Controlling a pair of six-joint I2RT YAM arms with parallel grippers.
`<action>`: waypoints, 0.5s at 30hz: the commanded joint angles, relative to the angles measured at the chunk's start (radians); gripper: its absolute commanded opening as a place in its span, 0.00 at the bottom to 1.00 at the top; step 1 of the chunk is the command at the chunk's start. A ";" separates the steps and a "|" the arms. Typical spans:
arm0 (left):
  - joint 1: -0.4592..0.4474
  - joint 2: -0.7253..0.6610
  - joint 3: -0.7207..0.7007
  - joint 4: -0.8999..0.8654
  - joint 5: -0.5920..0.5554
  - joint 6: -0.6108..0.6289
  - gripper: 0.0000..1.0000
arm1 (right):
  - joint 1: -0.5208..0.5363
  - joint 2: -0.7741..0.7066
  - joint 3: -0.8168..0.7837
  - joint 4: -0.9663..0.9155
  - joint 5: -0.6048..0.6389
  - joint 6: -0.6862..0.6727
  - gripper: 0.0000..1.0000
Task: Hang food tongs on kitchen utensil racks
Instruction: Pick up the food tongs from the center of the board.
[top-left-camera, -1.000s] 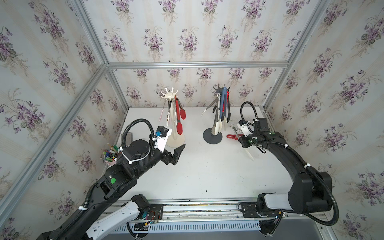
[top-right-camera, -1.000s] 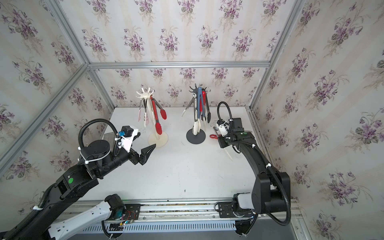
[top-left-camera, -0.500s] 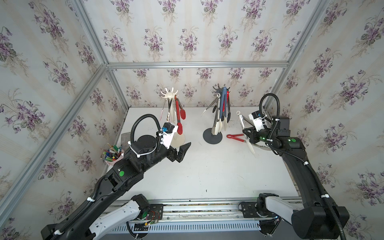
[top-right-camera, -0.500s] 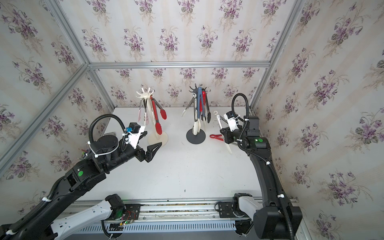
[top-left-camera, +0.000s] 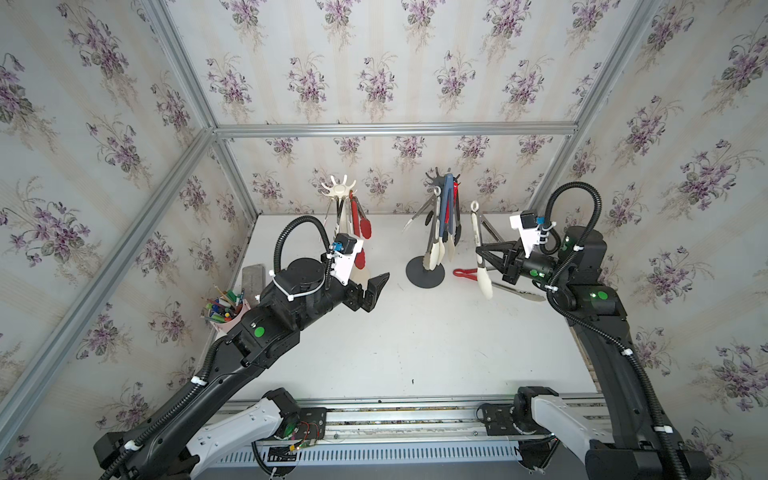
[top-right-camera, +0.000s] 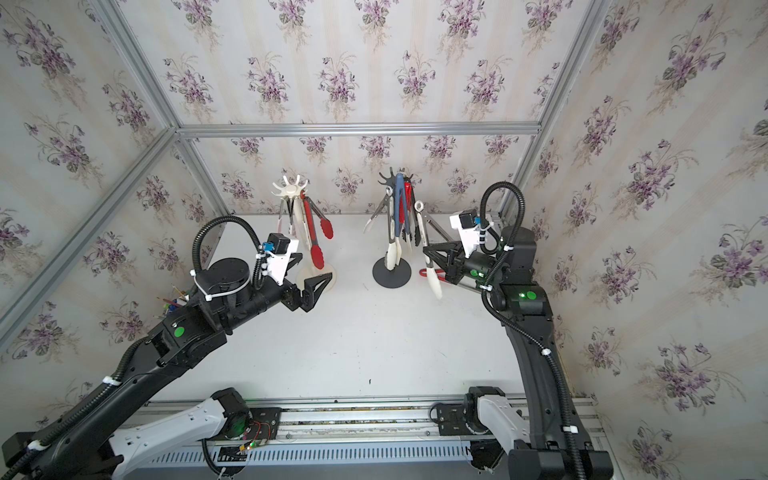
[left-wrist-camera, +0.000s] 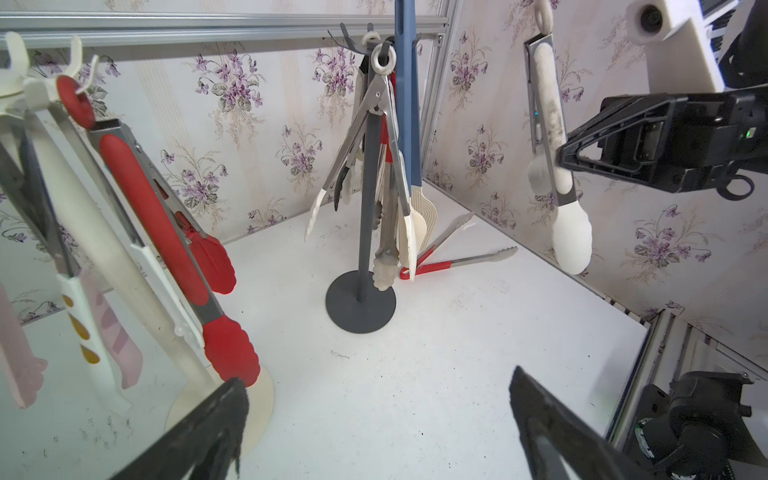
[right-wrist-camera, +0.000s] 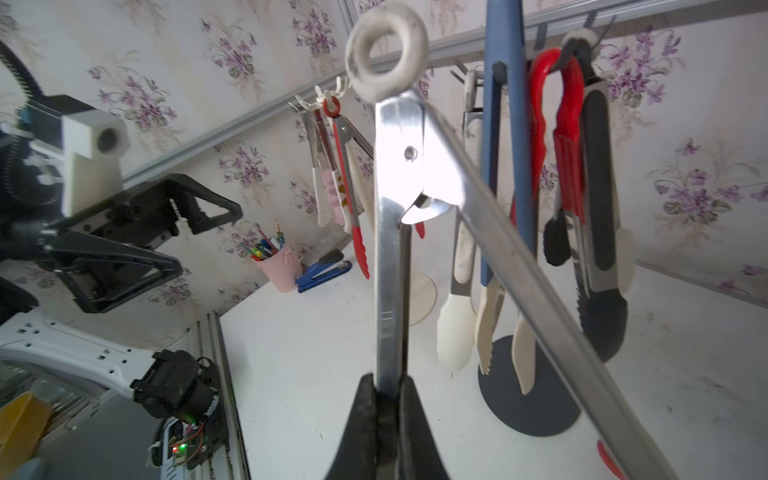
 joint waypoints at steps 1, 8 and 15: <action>0.003 0.021 0.009 0.075 0.028 -0.012 0.99 | 0.012 -0.002 -0.013 0.196 -0.131 0.144 0.00; 0.022 0.094 0.039 0.152 0.109 -0.005 0.99 | 0.136 0.066 0.017 0.264 -0.151 0.180 0.00; 0.048 0.132 0.037 0.255 0.199 -0.032 0.99 | 0.253 0.140 0.034 0.393 -0.145 0.247 0.00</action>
